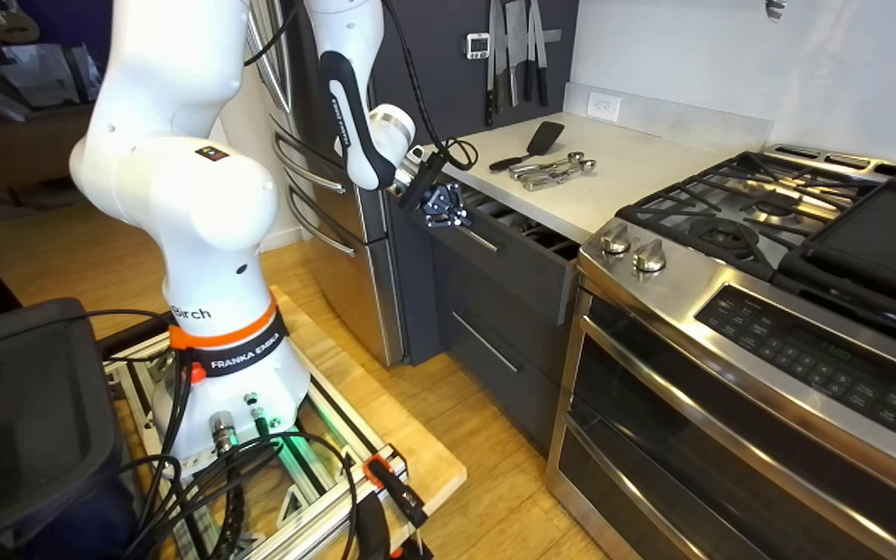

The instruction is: Close the open drawer

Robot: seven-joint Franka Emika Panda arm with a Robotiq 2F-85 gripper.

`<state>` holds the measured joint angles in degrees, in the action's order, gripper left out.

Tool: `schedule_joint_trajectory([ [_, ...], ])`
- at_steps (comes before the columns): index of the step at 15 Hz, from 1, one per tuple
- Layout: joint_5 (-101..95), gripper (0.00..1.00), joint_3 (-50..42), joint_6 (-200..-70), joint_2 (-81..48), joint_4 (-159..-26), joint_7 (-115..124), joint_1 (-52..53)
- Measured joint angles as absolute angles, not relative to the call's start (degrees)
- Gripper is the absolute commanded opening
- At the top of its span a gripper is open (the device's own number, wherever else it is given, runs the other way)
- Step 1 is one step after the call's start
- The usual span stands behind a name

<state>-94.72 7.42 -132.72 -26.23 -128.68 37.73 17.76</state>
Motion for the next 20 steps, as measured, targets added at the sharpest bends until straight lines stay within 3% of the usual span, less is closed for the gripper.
schedule_joint_trajectory([
  [8,-101.98,0.0,8.49,-132.42,-28.13,-126.58,44.8,13.96],
  [14,-95.9,0.0,13.63,-132.54,-21.41,-128.23,42.08,13.35],
  [20,-89.72,0.0,16.72,-144.11,-14.48,-129.46,40.31,13.41],
])
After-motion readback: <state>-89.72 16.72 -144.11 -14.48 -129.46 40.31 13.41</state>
